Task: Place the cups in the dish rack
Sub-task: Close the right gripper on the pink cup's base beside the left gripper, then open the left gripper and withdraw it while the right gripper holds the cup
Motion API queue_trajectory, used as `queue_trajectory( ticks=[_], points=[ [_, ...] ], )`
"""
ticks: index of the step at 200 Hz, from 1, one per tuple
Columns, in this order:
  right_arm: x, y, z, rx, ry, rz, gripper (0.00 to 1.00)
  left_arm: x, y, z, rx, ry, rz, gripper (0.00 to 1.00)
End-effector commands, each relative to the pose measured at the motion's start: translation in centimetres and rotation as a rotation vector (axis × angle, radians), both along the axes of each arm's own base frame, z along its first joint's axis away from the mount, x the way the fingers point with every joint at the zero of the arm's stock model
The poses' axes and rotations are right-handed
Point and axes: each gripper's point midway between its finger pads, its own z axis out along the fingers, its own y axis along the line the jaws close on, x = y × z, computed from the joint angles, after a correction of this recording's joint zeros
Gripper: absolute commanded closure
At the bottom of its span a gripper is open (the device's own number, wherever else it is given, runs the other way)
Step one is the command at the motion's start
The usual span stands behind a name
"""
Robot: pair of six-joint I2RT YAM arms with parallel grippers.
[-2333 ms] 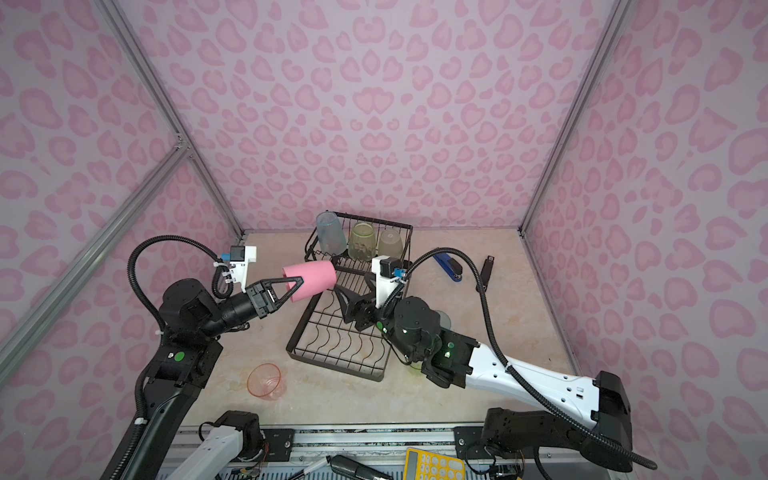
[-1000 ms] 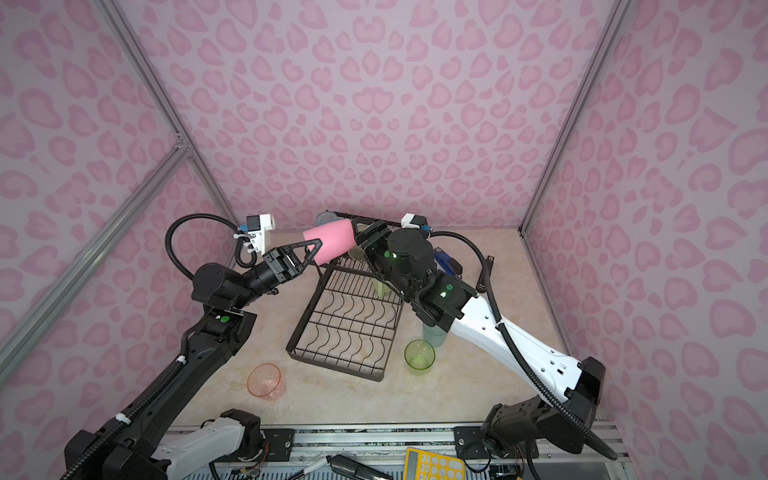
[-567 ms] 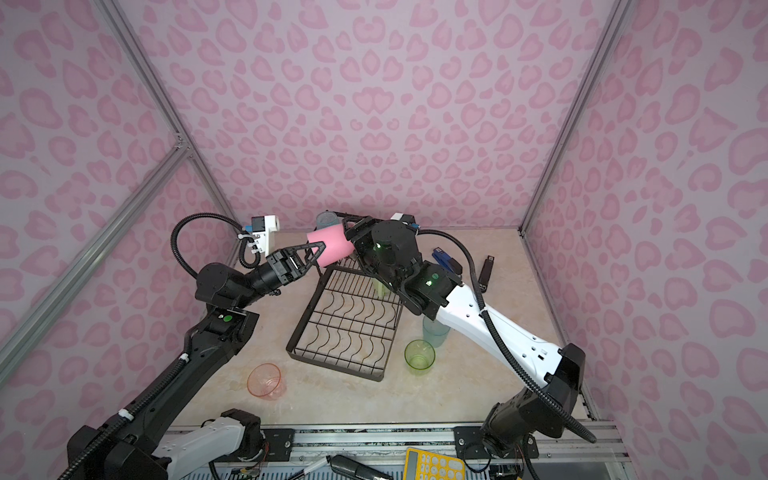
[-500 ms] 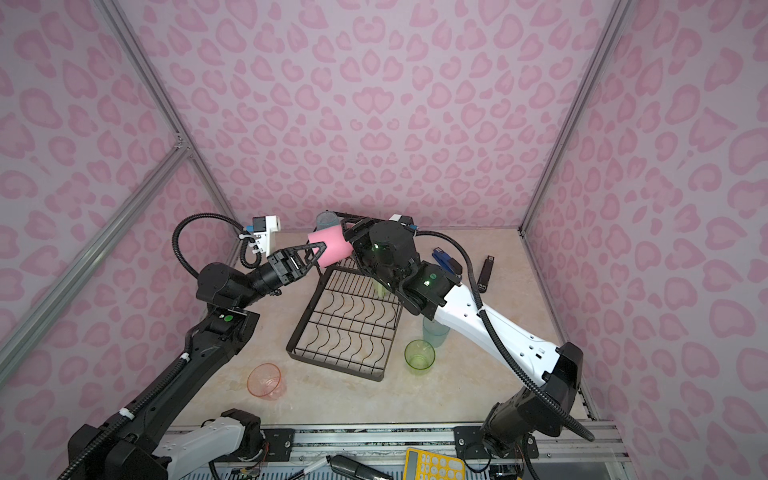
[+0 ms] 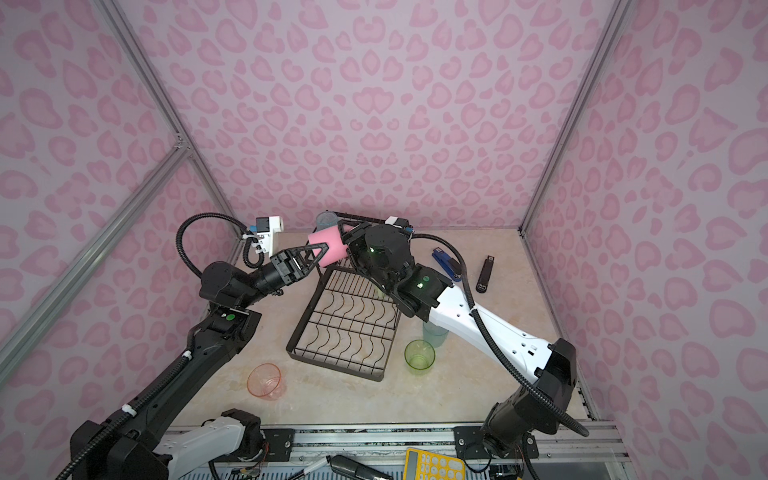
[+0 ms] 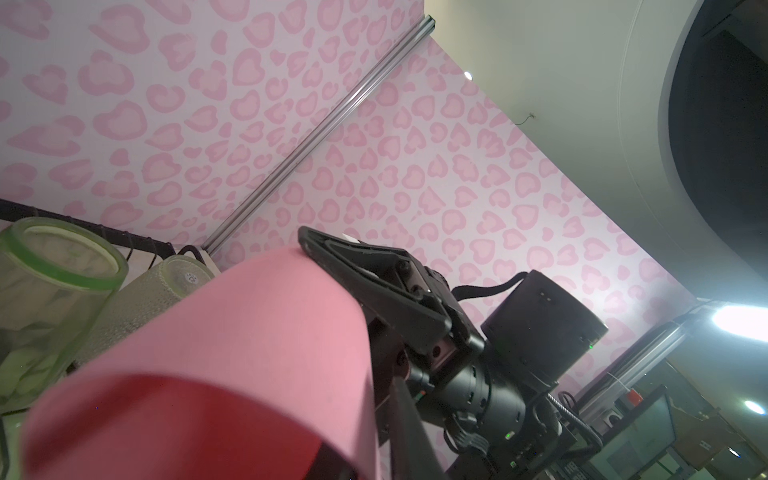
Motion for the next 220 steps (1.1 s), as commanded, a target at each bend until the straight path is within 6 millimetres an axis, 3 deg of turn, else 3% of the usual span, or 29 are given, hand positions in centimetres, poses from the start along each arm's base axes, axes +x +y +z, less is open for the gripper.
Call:
queue_trajectory(
  ticks=[1, 10, 79, 82, 94, 138, 165, 172, 178, 206, 220],
  points=[
    [0.0, -0.1, 1.1, 0.017, -0.048, -0.008, 0.46, -0.4, 0.1, 0.8, 0.016, -0.055, 0.008, 0.65],
    [0.1, -0.4, 1.2, 0.008, -0.061, -0.017, 0.46, -0.4, 0.1, 0.6, 0.028, -0.049, 0.013, 0.56],
    [0.2, -2.5, 2.3, -0.073, -0.165, -0.092, 0.47, 0.1, 1.4, -0.5, 0.193, 0.004, 0.149, 0.19],
    [0.3, -2.6, 1.0, -0.103, -0.154, -0.093, 0.47, 0.3, 1.5, -0.8, 0.212, 0.022, 0.161, 0.17],
    [0.3, -2.9, 0.6, -0.144, -0.175, -0.105, 0.47, 0.8, 2.1, -1.4, 0.271, 0.055, 0.205, 0.13],
    [-0.6, -4.0, -0.3, -0.337, -0.27, -0.15, 0.47, 2.3, 5.1, -3.1, 0.485, 0.164, 0.371, 0.06],
    [-2.7, -4.3, 0.3, -0.469, -0.379, -0.186, 0.47, 3.1, 7.5, -4.3, 0.591, 0.237, 0.466, 0.02],
    [-3.3, -4.2, 0.3, -0.503, -0.407, -0.191, 0.46, 3.4, 8.1, -5.5, 0.627, 0.271, 0.487, 0.01],
    [-3.8, -4.1, 0.5, -0.537, -0.437, -0.194, 0.46, 3.6, 8.8, -4.9, 0.643, 0.273, 0.516, 0.01],
    [-6.3, -2.8, -0.2, -0.726, -0.566, -0.18, 0.47, 4.9, 12.3, -8.8, 0.742, 0.436, 0.606, 0.02],
    [-7.4, -2.0, -1.7, -0.827, -0.621, -0.173, 0.47, 5.3, 13.8, -11.0, 0.772, 0.508, 0.624, 0.02]
  ],
)
